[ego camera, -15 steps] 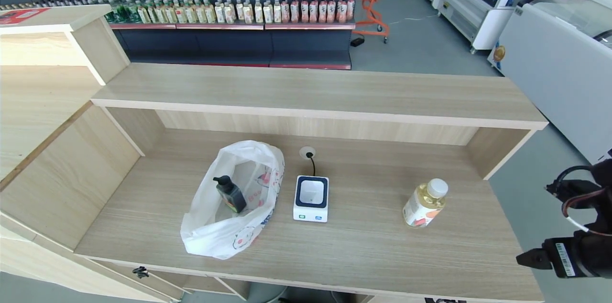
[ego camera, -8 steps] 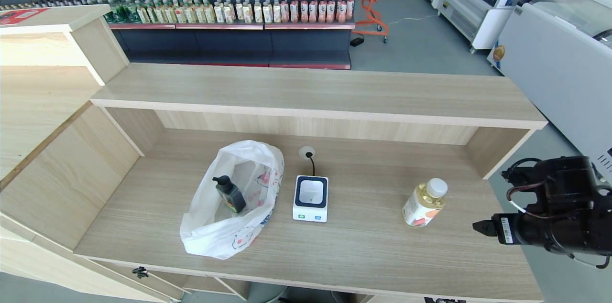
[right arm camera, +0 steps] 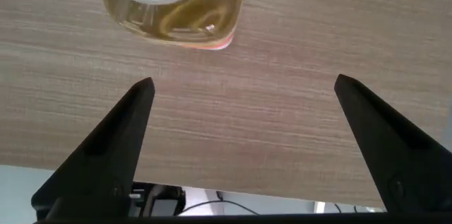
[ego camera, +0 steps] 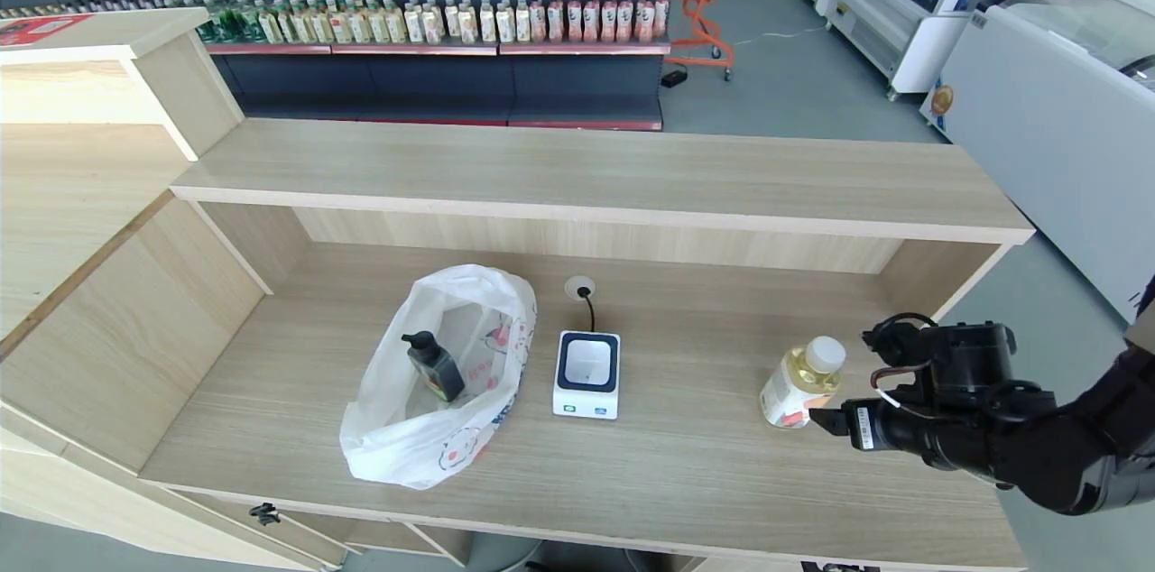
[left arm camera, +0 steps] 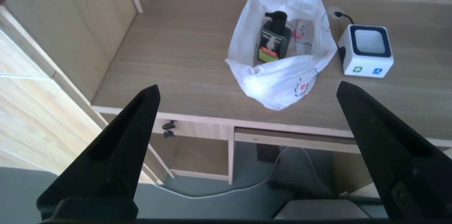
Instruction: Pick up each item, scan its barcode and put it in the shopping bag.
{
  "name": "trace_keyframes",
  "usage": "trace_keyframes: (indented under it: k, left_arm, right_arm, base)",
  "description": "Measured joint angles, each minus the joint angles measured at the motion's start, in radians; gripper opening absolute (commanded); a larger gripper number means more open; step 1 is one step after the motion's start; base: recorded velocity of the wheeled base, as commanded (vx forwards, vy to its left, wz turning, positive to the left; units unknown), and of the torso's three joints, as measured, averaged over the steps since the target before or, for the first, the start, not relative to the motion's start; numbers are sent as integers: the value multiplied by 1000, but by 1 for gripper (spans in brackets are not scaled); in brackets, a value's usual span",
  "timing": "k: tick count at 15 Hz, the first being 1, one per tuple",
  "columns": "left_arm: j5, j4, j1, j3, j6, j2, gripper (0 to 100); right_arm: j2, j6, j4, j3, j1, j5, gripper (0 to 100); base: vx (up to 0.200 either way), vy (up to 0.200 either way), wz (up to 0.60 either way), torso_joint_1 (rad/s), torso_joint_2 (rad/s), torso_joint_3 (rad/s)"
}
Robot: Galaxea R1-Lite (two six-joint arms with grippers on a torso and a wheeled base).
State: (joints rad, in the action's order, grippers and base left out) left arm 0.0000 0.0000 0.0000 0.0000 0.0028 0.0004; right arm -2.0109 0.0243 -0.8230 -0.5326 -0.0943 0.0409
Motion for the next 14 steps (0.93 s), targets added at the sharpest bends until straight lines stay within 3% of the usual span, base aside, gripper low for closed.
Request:
trace_keyframes:
  k: [6,14]
  left_arm:
    - [0,0,0,0,0,0,100]
    - [0,0,0,0,0,0,100]
  right_arm:
    - [-178,0,-260,-74,-85,-5,100]
    - [-341,10,-367,-206,-119,-2,100]
  base:
    - [0,0,0,0,0,0]
    - [0,0,0,0,0,0]
